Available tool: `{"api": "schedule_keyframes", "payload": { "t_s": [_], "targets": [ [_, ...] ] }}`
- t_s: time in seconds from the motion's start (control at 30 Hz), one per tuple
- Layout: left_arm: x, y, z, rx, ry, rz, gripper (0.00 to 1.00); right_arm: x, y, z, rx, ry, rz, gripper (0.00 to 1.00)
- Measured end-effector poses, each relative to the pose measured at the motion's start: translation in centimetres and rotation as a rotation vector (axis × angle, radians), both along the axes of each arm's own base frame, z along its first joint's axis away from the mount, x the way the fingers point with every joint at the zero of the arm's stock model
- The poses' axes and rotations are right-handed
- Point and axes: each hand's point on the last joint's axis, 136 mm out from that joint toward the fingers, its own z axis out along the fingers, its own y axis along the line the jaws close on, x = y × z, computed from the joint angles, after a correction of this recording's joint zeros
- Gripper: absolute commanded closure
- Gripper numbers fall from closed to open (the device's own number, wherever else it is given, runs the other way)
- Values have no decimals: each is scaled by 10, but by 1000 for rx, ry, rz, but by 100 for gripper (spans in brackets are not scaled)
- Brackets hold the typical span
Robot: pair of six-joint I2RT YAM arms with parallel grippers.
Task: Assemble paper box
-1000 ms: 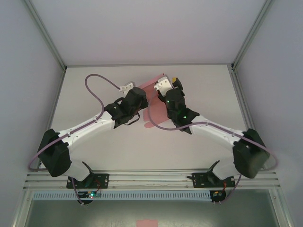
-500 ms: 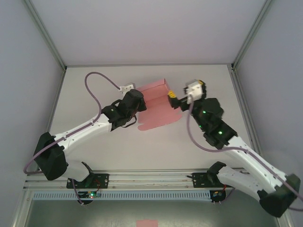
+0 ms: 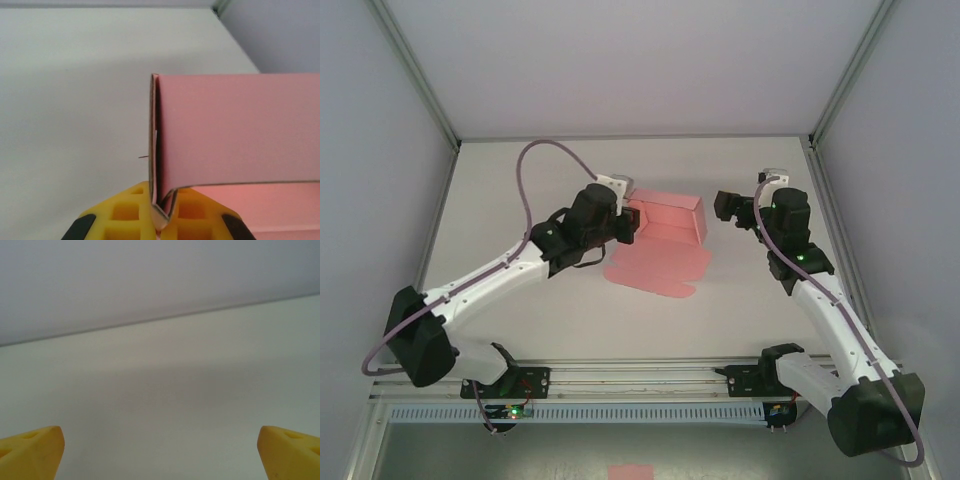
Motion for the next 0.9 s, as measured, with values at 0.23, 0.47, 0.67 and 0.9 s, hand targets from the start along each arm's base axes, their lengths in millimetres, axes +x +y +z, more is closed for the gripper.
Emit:
{"api": "schedule_keyframes", "payload": {
  "t_s": [0.23,0.47,0.67,0.9],
  "targets": [
    [7,-19,-22,432,-59,-375,100,-27,-30,18,-68,-43,-131,2],
    [2,-12,-82,840,79,-783,100,-59,-58,23,-115,-97,-242,2],
    [-16,-7,-154,1163,197,-1048,100,-63,-65,18,-143,-73,-271,2],
    [-27,-13,-203,1410,176,-1192,100,-63,-68,10,-166,-42,-274,2]
  ]
}}
